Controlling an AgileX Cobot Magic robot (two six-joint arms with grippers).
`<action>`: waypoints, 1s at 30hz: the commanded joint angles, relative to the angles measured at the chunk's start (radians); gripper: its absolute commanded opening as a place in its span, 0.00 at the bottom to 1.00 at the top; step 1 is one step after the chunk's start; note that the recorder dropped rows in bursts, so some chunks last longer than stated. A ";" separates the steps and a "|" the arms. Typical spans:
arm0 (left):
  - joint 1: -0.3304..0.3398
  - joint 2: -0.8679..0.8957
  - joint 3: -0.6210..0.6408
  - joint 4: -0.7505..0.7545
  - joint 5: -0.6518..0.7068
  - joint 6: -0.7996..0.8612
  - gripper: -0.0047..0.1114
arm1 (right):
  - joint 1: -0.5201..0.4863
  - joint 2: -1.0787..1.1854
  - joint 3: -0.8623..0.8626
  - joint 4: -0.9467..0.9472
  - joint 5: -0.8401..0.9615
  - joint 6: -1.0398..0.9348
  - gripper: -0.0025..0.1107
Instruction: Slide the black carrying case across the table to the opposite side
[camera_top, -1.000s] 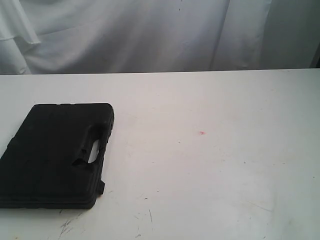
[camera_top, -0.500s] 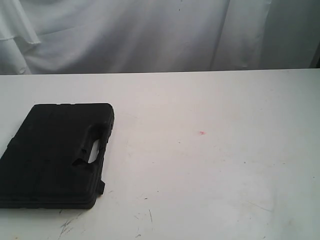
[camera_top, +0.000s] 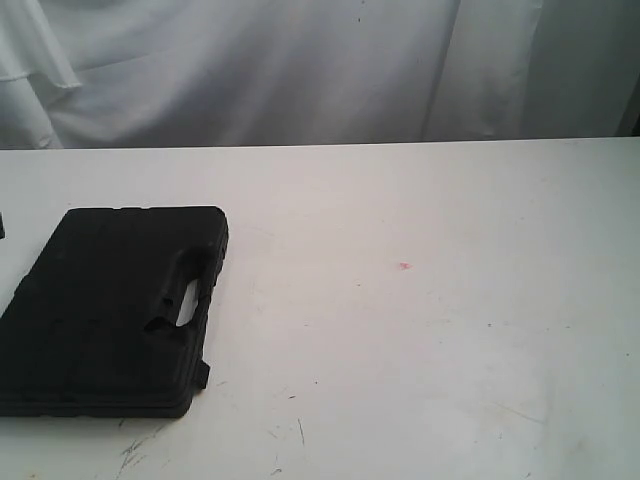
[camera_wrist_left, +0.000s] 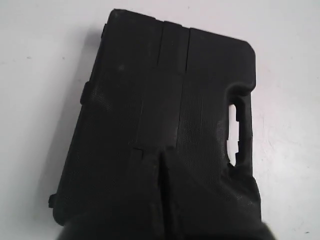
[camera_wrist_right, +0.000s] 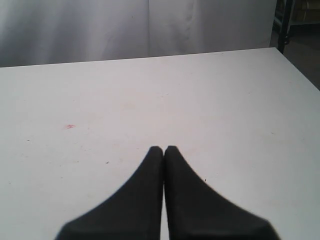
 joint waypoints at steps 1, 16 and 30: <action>-0.006 0.145 -0.143 -0.017 0.134 0.022 0.04 | -0.004 -0.007 0.003 -0.010 -0.002 -0.002 0.02; -0.237 0.531 -0.471 -0.015 0.256 -0.068 0.04 | -0.004 -0.007 0.003 -0.010 -0.002 -0.002 0.02; -0.409 0.824 -0.610 0.150 0.252 -0.301 0.05 | -0.004 -0.007 0.003 -0.010 -0.002 -0.002 0.02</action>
